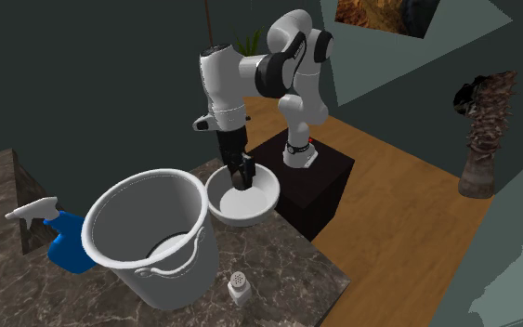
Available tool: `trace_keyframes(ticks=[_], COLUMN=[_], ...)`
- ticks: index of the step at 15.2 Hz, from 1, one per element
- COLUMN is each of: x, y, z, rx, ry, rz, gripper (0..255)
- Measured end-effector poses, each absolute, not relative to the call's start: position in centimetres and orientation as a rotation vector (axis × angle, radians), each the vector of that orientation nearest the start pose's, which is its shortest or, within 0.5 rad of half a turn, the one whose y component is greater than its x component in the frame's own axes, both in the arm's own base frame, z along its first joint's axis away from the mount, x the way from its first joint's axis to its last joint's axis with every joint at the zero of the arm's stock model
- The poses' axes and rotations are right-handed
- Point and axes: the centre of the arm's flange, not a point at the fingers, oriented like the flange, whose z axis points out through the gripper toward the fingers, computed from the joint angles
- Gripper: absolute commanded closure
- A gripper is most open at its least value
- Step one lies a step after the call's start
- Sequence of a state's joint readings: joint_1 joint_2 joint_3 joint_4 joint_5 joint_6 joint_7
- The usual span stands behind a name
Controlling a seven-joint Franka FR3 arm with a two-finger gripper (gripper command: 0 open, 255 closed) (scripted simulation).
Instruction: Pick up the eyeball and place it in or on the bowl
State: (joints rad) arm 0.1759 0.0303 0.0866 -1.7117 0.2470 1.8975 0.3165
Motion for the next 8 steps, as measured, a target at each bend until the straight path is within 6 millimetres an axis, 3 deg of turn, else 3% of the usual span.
trace_keyframes(ticks=[4, 5, 8], x=[56.37, 56.37, 56.37], y=[16.98, 16.98, 16.98], z=[57.12, 57.11, 57.12], rx=[-2.858, -2.858, -2.858], ry=[0.165, 0.165, 0.165], rz=[-0.115, -0.115, -0.115], gripper=[255, 0, 0])
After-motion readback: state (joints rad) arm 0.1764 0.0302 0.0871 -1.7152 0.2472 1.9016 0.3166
